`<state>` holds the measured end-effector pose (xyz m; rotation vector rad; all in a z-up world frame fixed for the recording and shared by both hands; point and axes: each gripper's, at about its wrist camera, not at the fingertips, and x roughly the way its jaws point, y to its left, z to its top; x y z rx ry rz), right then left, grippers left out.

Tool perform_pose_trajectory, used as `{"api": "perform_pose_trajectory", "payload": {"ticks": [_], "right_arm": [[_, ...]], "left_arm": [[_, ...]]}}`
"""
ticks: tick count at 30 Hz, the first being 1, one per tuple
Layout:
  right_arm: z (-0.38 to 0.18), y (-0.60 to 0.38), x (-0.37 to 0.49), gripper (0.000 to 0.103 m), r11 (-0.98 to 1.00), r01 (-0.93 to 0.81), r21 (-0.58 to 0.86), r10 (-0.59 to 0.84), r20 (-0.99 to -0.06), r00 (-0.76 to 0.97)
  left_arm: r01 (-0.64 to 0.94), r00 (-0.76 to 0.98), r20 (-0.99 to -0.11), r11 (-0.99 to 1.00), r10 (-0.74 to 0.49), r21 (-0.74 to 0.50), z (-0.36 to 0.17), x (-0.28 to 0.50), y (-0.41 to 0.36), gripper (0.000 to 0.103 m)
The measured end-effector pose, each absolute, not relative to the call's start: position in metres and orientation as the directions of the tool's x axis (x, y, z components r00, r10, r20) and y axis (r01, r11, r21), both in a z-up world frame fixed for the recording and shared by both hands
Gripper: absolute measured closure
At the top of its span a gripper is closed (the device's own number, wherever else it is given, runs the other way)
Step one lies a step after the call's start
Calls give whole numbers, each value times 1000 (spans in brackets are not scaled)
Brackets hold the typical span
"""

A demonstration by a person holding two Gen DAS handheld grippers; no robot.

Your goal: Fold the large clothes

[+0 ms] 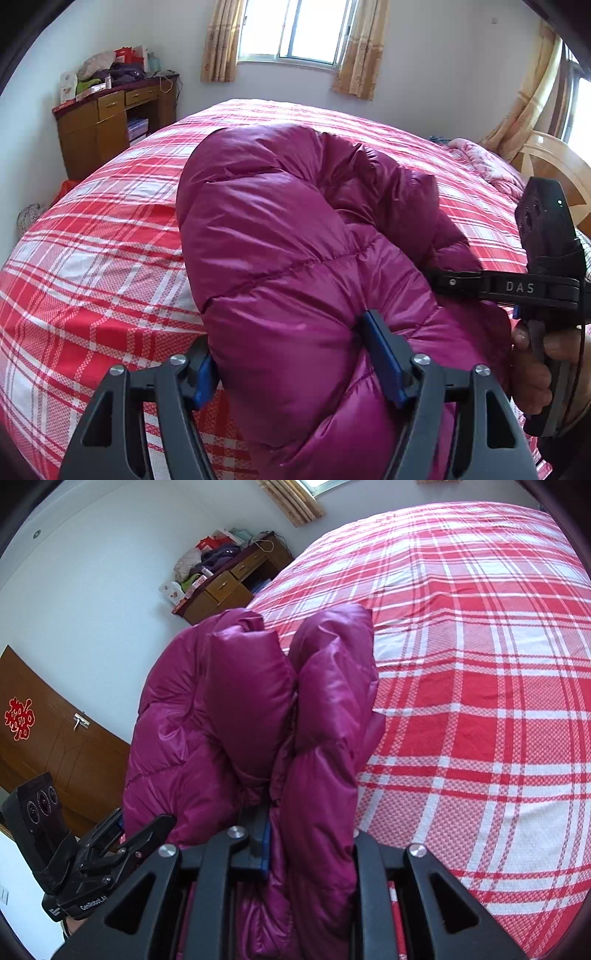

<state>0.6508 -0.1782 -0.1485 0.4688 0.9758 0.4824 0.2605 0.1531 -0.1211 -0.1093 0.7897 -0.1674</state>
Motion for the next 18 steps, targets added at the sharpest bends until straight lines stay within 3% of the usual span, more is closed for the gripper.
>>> {"api": "perform_pose_trajectory", "payload": {"ticks": [8, 18], "right_arm": [[-149, -178, 649, 77, 817, -171, 550, 558, -680, 476], [-155, -182, 651, 66, 829, -152, 539, 539, -693, 480]], "left_arm": [[74, 716, -689, 993, -115, -89, -130, 258, 156, 11], [58, 733, -672, 994, -106, -93, -133, 255, 164, 7]]}}
